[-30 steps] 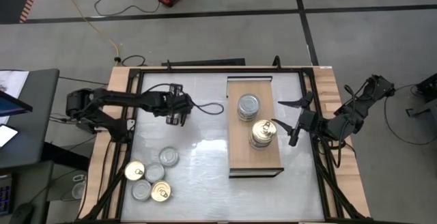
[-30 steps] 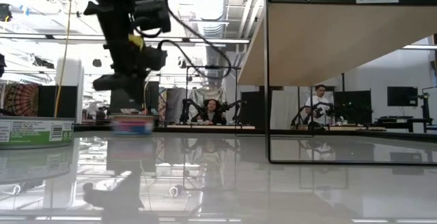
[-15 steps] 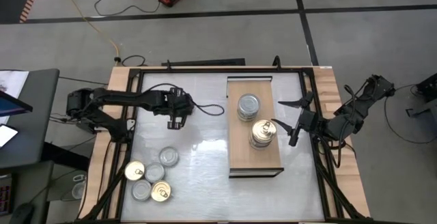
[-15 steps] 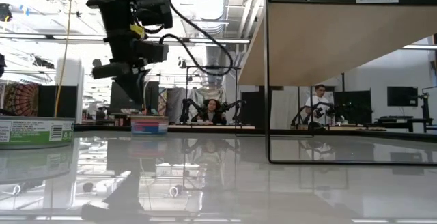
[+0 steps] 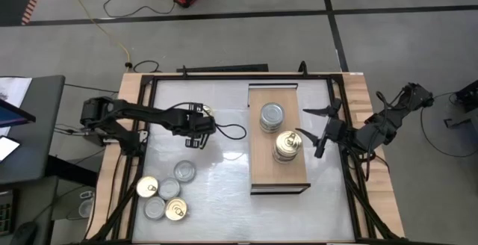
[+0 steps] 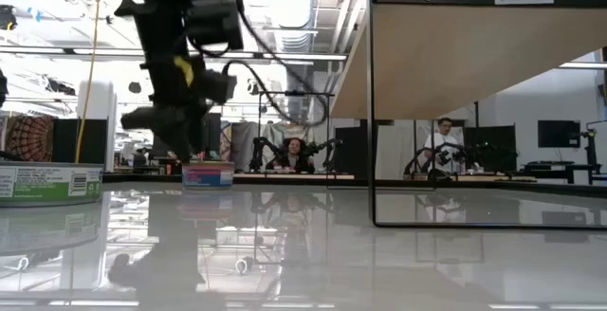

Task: Stack canned seafood by type on shelf
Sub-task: Stack the blue tuna can on top of the blue tuna can

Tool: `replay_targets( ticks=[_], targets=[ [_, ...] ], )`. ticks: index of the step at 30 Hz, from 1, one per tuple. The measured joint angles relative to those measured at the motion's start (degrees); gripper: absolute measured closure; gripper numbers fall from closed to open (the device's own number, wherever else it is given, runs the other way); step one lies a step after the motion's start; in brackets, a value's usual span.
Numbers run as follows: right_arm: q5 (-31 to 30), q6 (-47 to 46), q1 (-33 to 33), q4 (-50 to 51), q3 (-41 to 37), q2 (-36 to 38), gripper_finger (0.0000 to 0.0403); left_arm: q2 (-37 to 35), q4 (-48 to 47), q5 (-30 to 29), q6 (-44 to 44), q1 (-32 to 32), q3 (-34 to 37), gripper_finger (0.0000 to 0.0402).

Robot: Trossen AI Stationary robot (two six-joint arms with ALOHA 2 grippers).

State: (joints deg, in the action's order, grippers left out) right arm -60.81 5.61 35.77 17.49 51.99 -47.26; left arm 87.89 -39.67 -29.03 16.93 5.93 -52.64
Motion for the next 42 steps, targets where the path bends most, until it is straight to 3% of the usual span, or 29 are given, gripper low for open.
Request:
replay_targets(
  ticks=[3, 8, 16, 18, 21, 24, 27, 31, 38, 42],
  targets=[
    [0.8, -0.2, -0.3, 0.0, 0.0, 0.0, 0.0092, 3.1, 0.3, -1.5, -0.2, 0.0, 1.3, 0.0232],
    [0.9, -0.2, -0.3, 0.0, 0.0, 0.0, 0.0092, 7.3, 0.6, -9.2, -2.0, -0.5, 1.4, 0.0264],
    [0.9, -0.2, -0.3, 0.0, 0.0, 0.0, 0.0092, 8.7, 0.6, -14.1, -5.3, -4.2, 1.5, 0.0365],
    [0.9, -0.2, -0.3, 0.0, 0.0, 0.0, 0.0092, 8.6, 0.0, -13.4, -6.9, -4.9, 1.5, 0.0389],
    [0.9, -0.2, -0.3, 0.0, 0.0, 0.0, 0.0092, 8.5, -0.6, -10.6, -9.3, -5.6, 1.4, 0.0395],
    [0.9, -0.6, -0.3, 0.0, 0.0, 0.0, 0.0092, 8.7, -0.7, -2.5, -11.6, -6.1, 1.6, 0.0398],
    [0.9, -0.6, -0.3, 0.0, 0.0, -0.1, 0.0092, 8.7, -1.3, 1.1, -12.7, -6.3, 1.6, 0.0401],
    [0.9, -0.7, -0.7, 0.0, 0.0, 0.0, 0.0092, 8.9, -2.1, -0.1, -13.2, -6.9, 1.5, 0.0401],
    [0.9, -0.7, -1.8, 0.0, 0.0, -0.7, 0.0092, 8.8, -11.4, 9.0, -11.7, -8.4, -5.6, 0.0401],
    [1.0, -0.7, -2.3, 0.1, 0.0, -1.1, 0.0092, 8.8, -17.2, 8.9, -10.1, -8.8, -11.5, 0.0399]
  ],
)
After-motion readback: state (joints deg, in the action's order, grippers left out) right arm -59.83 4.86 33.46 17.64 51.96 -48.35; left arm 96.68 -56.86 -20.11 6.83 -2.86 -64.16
